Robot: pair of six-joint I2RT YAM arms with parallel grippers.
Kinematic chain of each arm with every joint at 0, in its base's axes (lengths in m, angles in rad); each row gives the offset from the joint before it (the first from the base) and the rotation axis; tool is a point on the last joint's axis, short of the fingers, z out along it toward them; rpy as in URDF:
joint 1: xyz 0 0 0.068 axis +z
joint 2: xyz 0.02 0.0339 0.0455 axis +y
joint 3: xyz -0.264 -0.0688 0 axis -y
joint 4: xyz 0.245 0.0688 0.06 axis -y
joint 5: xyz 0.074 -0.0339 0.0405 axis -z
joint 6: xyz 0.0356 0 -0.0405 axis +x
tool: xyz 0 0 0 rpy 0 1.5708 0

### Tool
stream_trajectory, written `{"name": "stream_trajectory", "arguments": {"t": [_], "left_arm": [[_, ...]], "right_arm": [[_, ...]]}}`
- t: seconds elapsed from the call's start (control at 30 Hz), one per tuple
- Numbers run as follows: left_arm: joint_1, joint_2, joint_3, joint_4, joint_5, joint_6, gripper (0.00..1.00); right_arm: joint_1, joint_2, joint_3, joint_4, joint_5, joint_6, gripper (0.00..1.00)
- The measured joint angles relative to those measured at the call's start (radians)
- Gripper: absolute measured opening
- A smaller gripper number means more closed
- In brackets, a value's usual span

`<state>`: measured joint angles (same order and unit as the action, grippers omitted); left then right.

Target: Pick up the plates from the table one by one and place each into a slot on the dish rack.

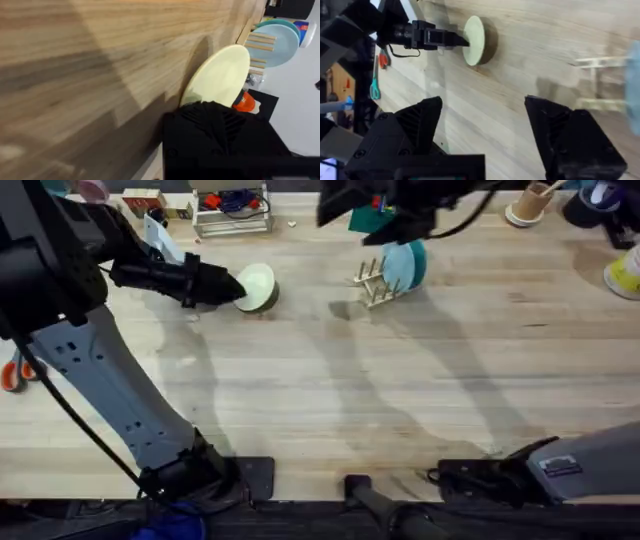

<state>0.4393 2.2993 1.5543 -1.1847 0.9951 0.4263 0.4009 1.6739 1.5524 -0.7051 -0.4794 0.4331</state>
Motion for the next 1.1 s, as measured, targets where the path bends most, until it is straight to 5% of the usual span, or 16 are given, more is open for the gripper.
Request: {"name": "stream_trajectory", "arguments": {"t": [0.47, 1.1], "left_arm": [[0.000, 0.000, 0.000, 0.000, 0.000, 0.000, 0.040], [0.000, 0.000, 0.000, 0.000, 0.000, 0.000, 0.040]], "right_arm": [[0.111, 0.208, 0.000, 0.176, 0.000, 0.124, 0.995], [0.167, 0.312, 0.000, 0.373, 0.000, 0.211, 0.994]]}}
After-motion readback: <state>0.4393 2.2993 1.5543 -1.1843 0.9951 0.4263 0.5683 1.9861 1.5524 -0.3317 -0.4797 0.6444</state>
